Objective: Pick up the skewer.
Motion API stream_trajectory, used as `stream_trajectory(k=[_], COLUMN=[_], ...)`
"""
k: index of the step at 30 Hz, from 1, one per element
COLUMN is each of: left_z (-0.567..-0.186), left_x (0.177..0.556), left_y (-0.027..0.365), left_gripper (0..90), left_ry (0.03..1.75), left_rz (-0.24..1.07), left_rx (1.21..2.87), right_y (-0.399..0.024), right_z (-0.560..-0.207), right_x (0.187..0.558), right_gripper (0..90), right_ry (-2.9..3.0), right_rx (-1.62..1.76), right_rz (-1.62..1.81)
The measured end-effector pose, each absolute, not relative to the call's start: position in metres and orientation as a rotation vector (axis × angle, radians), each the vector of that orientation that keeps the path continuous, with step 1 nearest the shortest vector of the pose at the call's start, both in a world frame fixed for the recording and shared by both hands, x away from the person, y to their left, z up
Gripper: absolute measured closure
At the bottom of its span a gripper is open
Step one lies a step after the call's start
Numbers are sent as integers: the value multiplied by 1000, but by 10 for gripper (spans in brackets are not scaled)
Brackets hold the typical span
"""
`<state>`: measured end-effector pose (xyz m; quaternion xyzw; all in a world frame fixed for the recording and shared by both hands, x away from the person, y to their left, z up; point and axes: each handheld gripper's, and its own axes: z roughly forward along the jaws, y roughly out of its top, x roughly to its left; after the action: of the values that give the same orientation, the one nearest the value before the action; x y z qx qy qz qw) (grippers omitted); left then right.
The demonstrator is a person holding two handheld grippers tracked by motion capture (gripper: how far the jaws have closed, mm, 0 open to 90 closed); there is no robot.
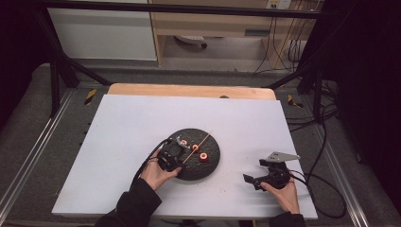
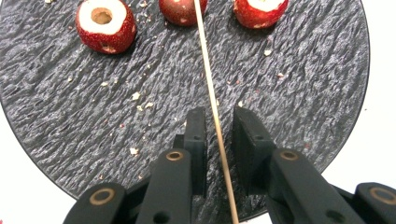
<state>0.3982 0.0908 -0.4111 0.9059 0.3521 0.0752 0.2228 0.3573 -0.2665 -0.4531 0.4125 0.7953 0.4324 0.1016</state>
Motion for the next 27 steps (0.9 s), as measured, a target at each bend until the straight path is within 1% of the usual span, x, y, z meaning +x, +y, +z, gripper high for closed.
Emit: stream_trajectory(k=[10, 14, 19, 27], left_z=[-413, -414, -413, -406], left_x=[398, 397, 396, 390], left_y=[86, 87, 89, 102], left_gripper=[826, 872, 875, 879], left_ry=[1021, 1035, 1047, 1017], left_rz=[225, 236, 246, 263], left_rx=[2502, 2493, 2479, 2401], right_y=[-267, -267, -267, -266], right_z=[-453, -453, -453, -453], right_x=[357, 357, 357, 357], right_gripper=[6, 6, 6, 6], right_ry=[2350, 2354, 2353, 2349], right_rx=[1219, 1220, 1220, 1221], right_rz=[1276, 1275, 1276, 1275])
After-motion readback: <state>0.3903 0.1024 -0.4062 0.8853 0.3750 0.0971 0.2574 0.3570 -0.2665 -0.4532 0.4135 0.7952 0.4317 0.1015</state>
